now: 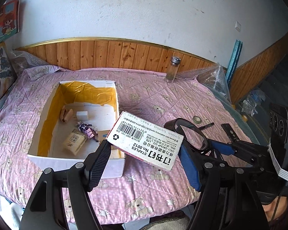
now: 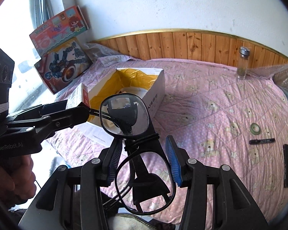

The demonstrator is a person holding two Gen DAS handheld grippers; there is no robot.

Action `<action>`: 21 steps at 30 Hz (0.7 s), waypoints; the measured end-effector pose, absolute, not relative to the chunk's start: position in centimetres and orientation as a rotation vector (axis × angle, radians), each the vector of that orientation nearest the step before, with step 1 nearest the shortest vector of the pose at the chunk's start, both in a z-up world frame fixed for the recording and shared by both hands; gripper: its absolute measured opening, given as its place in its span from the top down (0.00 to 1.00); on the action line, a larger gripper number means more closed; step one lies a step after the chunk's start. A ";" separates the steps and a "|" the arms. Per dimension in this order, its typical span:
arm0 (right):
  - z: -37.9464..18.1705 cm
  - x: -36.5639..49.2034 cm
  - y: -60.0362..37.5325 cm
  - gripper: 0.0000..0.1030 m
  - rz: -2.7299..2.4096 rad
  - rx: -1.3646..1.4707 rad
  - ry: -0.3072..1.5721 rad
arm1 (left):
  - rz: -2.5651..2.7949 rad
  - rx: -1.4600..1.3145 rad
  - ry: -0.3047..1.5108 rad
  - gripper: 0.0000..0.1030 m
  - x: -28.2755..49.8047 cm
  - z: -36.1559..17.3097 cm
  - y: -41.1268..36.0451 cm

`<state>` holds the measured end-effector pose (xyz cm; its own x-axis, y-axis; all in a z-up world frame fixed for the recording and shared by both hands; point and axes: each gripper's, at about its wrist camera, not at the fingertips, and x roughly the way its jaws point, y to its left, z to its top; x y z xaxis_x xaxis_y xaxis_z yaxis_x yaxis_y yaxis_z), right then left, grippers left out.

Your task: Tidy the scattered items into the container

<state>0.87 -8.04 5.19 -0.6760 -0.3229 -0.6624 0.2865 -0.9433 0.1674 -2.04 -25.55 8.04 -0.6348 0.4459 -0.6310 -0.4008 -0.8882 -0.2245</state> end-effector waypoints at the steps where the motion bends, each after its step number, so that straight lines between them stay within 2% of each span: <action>1: 5.4 0.6 -8.4 0.53 -2.600 1.038 -0.062 | 2.488 -0.980 -0.097 0.30 -2.2 8.1 -26.2; 21: 7.1 -6.6 -14.1 0.53 -2.497 0.998 0.037 | 2.636 -1.031 -0.219 0.30 -7.5 7.8 -35.0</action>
<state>-6.64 -14.11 7.08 -0.6376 -0.3964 -0.6605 0.4159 -0.8989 0.1381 -7.45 -34.99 7.84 -0.6968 0.3320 -0.6358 -0.2223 -0.9427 -0.2487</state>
